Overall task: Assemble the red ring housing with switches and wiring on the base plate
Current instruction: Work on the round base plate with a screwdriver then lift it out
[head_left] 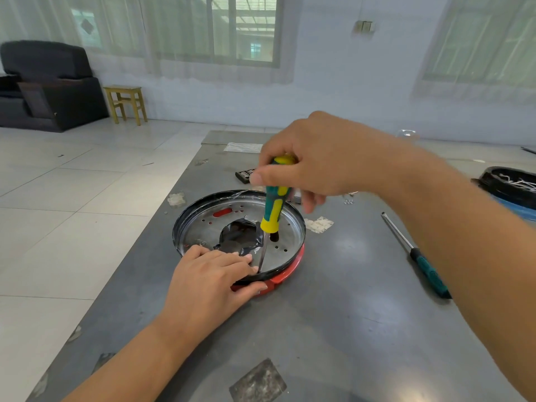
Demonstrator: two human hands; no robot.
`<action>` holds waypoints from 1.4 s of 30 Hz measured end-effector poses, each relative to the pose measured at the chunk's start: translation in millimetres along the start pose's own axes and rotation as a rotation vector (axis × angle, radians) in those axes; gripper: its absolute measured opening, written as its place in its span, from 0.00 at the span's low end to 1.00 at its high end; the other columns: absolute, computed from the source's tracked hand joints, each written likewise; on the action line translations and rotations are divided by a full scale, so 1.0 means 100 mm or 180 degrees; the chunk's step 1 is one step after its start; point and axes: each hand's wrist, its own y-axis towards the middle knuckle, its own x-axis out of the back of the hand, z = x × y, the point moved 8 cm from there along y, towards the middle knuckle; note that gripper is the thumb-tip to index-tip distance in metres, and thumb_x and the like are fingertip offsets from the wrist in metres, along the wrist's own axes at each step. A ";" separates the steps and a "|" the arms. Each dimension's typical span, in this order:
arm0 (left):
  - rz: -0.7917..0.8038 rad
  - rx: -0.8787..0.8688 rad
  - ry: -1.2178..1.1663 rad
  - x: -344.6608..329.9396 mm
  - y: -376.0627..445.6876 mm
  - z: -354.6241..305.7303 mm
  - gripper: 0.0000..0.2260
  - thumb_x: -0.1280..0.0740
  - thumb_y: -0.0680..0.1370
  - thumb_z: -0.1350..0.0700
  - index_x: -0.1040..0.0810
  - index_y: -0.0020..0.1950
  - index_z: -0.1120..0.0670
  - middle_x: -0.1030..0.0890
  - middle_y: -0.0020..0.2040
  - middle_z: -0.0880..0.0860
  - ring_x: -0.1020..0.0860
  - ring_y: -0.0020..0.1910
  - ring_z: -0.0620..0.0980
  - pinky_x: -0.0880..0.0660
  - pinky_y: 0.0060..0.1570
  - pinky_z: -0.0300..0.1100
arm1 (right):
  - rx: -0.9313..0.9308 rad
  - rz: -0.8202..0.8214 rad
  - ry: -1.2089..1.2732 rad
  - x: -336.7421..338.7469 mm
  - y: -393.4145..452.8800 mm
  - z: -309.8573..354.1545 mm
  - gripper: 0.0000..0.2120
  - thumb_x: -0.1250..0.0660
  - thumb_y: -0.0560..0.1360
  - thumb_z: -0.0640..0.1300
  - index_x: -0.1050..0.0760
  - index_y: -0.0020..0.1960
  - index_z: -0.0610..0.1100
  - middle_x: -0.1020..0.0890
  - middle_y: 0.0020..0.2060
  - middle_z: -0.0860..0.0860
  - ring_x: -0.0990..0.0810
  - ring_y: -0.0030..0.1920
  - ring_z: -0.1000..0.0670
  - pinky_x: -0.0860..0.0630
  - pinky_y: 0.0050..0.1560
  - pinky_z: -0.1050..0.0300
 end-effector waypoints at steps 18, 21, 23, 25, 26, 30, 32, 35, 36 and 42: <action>0.0014 0.0053 0.0026 0.02 0.00 0.00 0.20 0.37 0.76 0.32 0.12 0.44 0.43 0.12 0.49 0.40 0.13 0.47 0.43 0.22 0.42 0.46 | 0.0243 -0.0759 -0.1358 -0.03 0.11 0.15 0.31 0.52 0.80 0.72 0.29 0.35 0.50 0.27 0.29 0.54 0.27 0.32 0.54 0.37 0.32 0.55; -0.0008 0.0046 0.0020 0.02 0.01 0.00 0.20 0.37 0.76 0.32 0.12 0.44 0.43 0.12 0.50 0.41 0.13 0.47 0.44 0.22 0.41 0.47 | 0.0255 -0.0559 -0.1259 -0.01 0.12 0.15 0.30 0.56 0.81 0.71 0.25 0.41 0.52 0.23 0.36 0.55 0.22 0.36 0.52 0.33 0.36 0.55; -0.0006 0.0028 0.0024 0.03 0.01 -0.02 0.20 0.37 0.76 0.32 0.12 0.45 0.43 0.12 0.49 0.41 0.13 0.47 0.44 0.22 0.40 0.49 | 0.0291 0.0104 -0.0317 -0.01 0.12 0.09 0.17 0.45 0.82 0.67 0.23 0.56 0.60 0.19 0.47 0.59 0.16 0.37 0.57 0.24 0.39 0.59; -0.0011 0.0033 0.0027 0.04 0.02 -0.02 0.20 0.37 0.75 0.33 0.12 0.44 0.44 0.12 0.48 0.41 0.13 0.46 0.44 0.22 0.39 0.49 | 0.0271 0.0569 0.0469 0.02 0.07 0.06 0.10 0.35 0.82 0.56 0.23 0.63 0.61 0.15 0.49 0.60 0.13 0.37 0.58 0.20 0.38 0.66; -0.0020 0.0040 0.0034 0.04 0.02 -0.02 0.20 0.37 0.75 0.33 0.12 0.44 0.44 0.12 0.47 0.41 0.13 0.46 0.45 0.22 0.39 0.49 | 0.0262 0.0685 0.0664 0.01 0.06 0.04 0.10 0.33 0.82 0.51 0.21 0.63 0.58 0.14 0.46 0.60 0.13 0.38 0.57 0.20 0.39 0.68; -0.0039 0.0052 0.0041 0.03 0.01 -0.02 0.20 0.36 0.75 0.33 0.12 0.44 0.44 0.12 0.47 0.41 0.13 0.45 0.45 0.22 0.40 0.49 | 0.0197 0.0119 -0.0070 0.02 0.09 0.02 0.09 0.36 0.82 0.57 0.20 0.50 0.55 0.15 0.31 0.57 0.15 0.32 0.58 0.24 0.32 0.68; -0.0049 0.0048 0.0050 0.02 0.01 -0.01 0.20 0.36 0.75 0.33 0.12 0.44 0.44 0.12 0.46 0.41 0.13 0.45 0.45 0.22 0.40 0.48 | 0.0167 -0.0492 -0.0820 -0.02 0.10 0.02 0.21 0.43 0.82 0.64 0.26 0.40 0.51 0.22 0.28 0.52 0.21 0.31 0.54 0.30 0.29 0.56; -0.0072 0.0040 0.0023 0.03 0.00 -0.01 0.19 0.36 0.75 0.33 0.12 0.44 0.44 0.12 0.47 0.41 0.13 0.46 0.44 0.22 0.41 0.48 | 0.0092 -0.1069 -0.1424 -0.05 0.08 0.07 0.28 0.52 0.82 0.68 0.29 0.39 0.49 0.28 0.29 0.54 0.28 0.30 0.53 0.39 0.30 0.57; -0.0081 0.0027 0.0015 0.03 0.00 -0.01 0.19 0.36 0.75 0.33 0.12 0.44 0.44 0.12 0.48 0.41 0.13 0.46 0.44 0.22 0.40 0.48 | 0.0143 -0.1031 -0.1407 -0.05 0.09 0.06 0.27 0.52 0.81 0.70 0.27 0.43 0.51 0.27 0.31 0.55 0.27 0.31 0.54 0.38 0.30 0.57; -0.0029 0.0044 0.0007 0.02 0.00 0.00 0.20 0.36 0.76 0.32 0.11 0.45 0.44 0.12 0.48 0.41 0.13 0.46 0.45 0.22 0.42 0.48 | 0.0354 0.0146 0.0235 -0.01 0.05 0.00 0.11 0.31 0.80 0.49 0.21 0.60 0.61 0.17 0.34 0.68 0.17 0.33 0.62 0.29 0.32 0.76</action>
